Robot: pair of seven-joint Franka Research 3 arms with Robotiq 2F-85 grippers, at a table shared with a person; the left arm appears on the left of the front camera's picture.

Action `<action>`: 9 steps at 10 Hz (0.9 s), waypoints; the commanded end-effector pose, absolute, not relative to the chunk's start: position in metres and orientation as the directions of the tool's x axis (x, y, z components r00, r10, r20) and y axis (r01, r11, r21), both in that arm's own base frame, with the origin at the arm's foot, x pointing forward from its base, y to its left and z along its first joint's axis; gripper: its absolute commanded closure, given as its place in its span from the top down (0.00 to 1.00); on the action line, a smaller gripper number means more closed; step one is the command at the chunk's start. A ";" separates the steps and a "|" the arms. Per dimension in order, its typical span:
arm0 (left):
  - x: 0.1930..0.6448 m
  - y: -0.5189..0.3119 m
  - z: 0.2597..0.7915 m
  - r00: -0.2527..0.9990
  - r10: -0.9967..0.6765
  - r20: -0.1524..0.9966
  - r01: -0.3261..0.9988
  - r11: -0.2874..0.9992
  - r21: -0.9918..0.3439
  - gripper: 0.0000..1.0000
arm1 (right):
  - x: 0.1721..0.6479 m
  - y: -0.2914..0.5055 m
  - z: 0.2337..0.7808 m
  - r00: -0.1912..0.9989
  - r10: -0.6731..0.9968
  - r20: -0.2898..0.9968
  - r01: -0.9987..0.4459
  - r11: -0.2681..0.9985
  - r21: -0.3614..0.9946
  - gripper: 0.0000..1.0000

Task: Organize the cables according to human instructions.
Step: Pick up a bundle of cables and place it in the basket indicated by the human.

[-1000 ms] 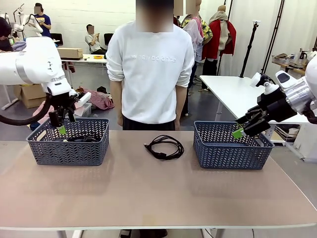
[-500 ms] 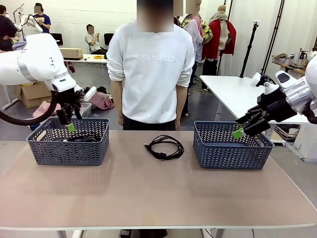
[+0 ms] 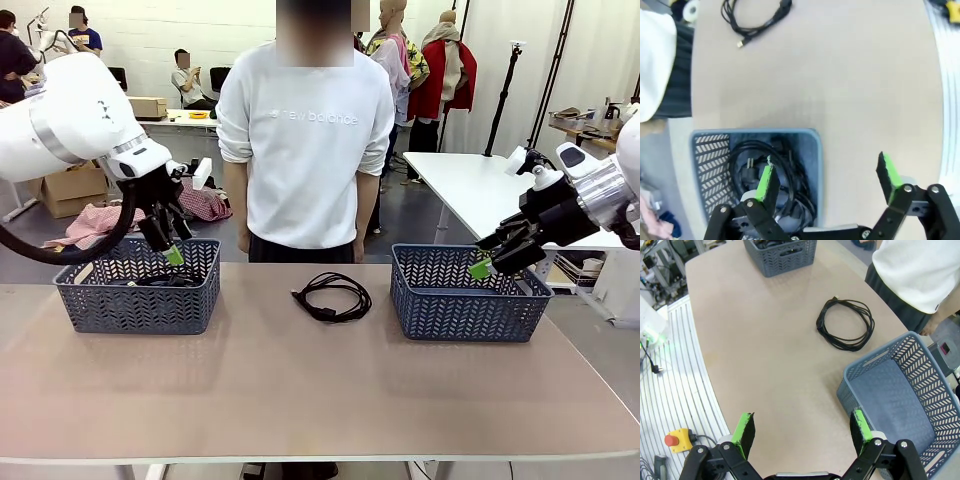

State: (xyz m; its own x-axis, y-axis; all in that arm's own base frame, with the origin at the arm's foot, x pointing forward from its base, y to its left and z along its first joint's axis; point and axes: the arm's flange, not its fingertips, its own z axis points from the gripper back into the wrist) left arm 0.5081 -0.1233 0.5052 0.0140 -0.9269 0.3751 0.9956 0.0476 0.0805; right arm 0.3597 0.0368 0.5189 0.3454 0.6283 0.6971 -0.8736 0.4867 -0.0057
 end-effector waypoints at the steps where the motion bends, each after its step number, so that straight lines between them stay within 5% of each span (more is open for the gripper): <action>1: 0.480 -0.136 0.496 0.046 -0.908 0.417 0.983 0.115 0.142 1.00 | 0.362 0.037 0.518 0.319 0.615 0.721 -0.884 0.467 -0.007 1.00; 9: 0.456 -0.172 0.495 -0.004 -0.897 0.441 0.975 0.095 0.201 1.00 | 0.362 0.037 0.518 0.319 0.615 0.721 -0.884 0.467 -0.007 1.00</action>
State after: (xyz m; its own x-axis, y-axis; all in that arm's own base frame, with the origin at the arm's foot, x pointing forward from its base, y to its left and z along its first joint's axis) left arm 0.4548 -0.1754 0.4925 -0.0063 -0.8979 0.4402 0.9741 0.0940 0.2058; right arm 0.3597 0.0368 0.5189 0.3454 0.6283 0.6971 -0.8736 0.4866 -0.0057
